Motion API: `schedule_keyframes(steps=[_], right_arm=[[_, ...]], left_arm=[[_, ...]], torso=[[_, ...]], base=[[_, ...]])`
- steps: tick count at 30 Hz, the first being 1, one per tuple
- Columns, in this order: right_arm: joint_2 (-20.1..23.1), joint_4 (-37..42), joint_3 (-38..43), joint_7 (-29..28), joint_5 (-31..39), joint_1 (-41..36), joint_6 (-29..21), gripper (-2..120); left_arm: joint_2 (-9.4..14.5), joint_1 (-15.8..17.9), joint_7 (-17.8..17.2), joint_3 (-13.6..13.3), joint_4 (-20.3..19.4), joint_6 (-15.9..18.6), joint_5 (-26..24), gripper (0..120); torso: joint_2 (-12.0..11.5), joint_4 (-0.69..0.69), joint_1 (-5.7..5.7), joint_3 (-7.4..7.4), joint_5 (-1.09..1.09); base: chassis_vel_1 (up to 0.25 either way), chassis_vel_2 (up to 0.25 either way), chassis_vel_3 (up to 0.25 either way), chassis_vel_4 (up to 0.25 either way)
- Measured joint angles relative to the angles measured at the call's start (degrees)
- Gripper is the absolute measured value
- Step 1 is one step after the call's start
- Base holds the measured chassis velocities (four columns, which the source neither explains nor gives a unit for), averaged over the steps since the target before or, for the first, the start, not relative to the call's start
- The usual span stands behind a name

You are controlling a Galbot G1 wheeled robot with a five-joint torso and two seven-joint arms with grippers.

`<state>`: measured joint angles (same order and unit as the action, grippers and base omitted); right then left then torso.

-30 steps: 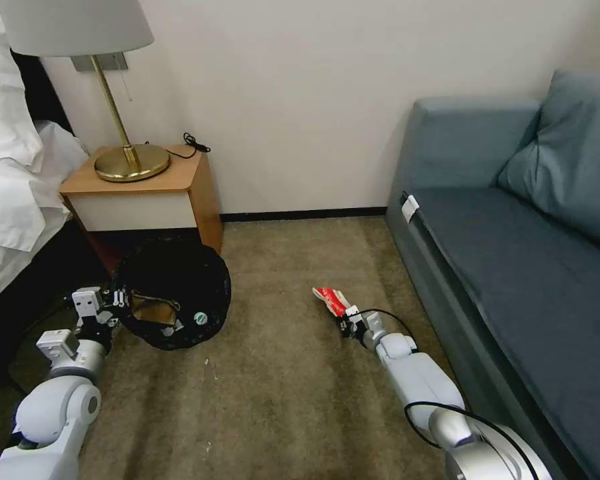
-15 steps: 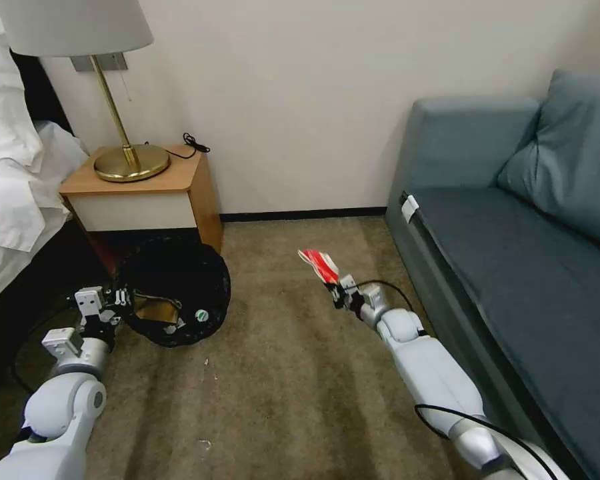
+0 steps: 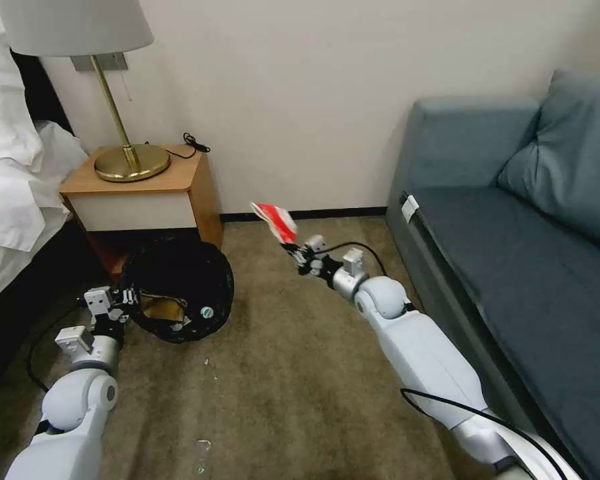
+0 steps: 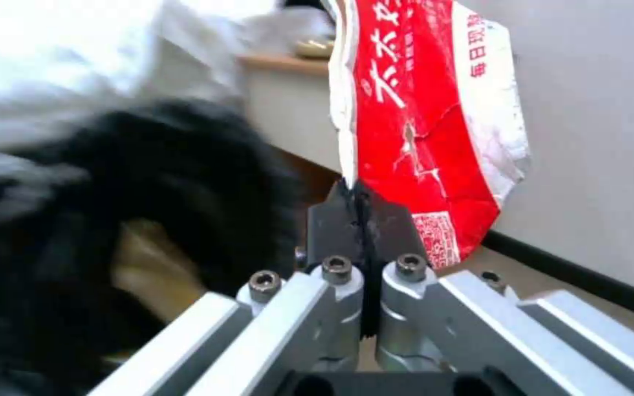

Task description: Pick up the trash bin, then pick up the garbage on the floor and place it into the trash bin.

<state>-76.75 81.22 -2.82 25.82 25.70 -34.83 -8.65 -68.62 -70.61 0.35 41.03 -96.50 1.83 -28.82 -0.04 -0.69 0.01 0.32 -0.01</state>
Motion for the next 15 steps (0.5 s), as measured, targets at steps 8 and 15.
schedule_keyframes(steps=[8, 15], right_arm=[[-1.39, 4.3, -6.42, 3.18, 4.97, 0.4, -1.0, 0], [-2.14, 5.94, -10.2, 4.96, 7.94, 0.58, -1.24, 0]], left_arm=[[-0.76, 1.48, 0.63, -0.23, 2.22, -0.87, 0.31, 4], [-0.45, 2.73, 0.71, -0.21, 3.4, -1.17, 0.17, 4]], torso=[[0.0, 0.0, 0.0, 0.0, 0.0], [0.0, 0.0, 0.0, 0.0, 0.0]], base=[[0.0, 0.0, 0.0, 0.0], [0.0, 0.0, 0.0, 0.0]])
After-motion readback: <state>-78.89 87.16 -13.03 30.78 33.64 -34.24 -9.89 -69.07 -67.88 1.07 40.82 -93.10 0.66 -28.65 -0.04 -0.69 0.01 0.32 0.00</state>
